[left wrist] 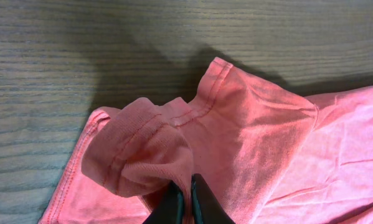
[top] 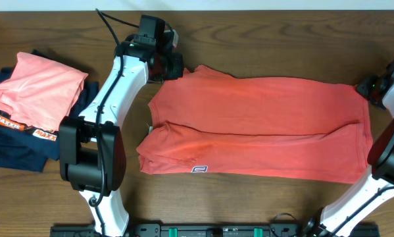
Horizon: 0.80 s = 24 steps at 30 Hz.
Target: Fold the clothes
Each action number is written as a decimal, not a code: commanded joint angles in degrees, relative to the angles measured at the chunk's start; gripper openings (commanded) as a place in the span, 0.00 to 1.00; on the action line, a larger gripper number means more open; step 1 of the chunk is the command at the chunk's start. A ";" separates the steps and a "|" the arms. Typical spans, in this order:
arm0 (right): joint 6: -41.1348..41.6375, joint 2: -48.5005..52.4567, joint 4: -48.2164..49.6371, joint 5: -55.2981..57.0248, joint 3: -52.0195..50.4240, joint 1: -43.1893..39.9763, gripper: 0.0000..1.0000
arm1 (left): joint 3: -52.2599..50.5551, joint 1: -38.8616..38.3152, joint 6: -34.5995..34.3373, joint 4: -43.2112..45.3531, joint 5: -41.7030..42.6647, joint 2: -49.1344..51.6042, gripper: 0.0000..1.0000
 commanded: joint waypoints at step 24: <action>2.62 2.38 0.72 0.39 0.90 3.54 0.06 | 0.98 0.13 0.98 -0.04 0.07 -0.70 0.06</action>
